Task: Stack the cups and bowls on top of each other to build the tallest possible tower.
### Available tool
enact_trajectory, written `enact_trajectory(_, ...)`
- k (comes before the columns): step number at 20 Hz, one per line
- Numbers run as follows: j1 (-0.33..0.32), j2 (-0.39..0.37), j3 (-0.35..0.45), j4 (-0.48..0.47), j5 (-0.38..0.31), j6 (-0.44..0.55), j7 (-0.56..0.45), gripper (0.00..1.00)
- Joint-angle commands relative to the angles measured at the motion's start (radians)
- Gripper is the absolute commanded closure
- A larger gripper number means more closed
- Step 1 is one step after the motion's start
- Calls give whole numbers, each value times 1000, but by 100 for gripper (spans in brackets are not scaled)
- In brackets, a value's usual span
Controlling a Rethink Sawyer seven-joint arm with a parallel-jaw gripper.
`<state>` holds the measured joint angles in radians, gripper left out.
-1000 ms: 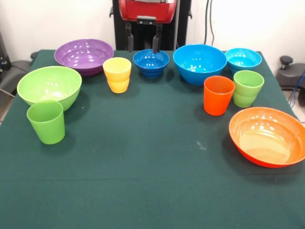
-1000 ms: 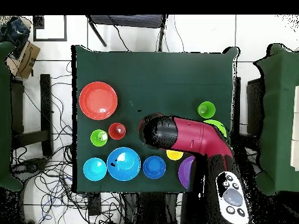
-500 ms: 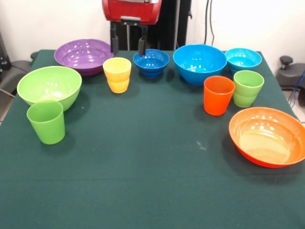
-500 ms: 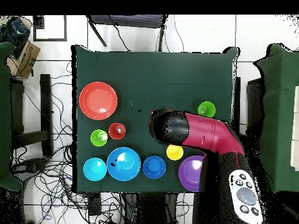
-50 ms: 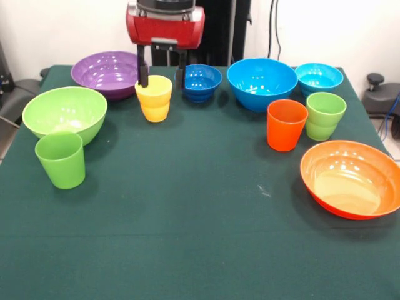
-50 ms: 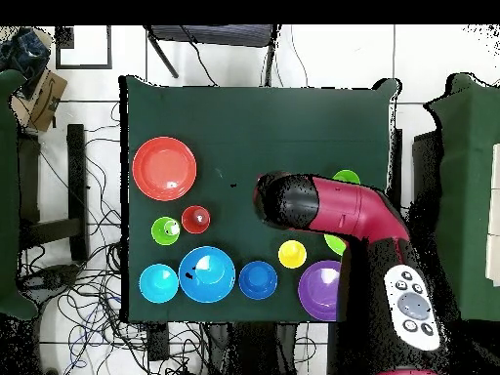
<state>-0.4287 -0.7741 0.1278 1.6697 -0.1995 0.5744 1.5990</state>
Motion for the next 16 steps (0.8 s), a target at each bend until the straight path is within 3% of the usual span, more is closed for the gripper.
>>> enact_trajectory(1, 0, 76, 101, -62, -87, 67, -114, 0)
enact_trajectory(16, -4, 0, 88, 3, -86, 92, -108, 0)
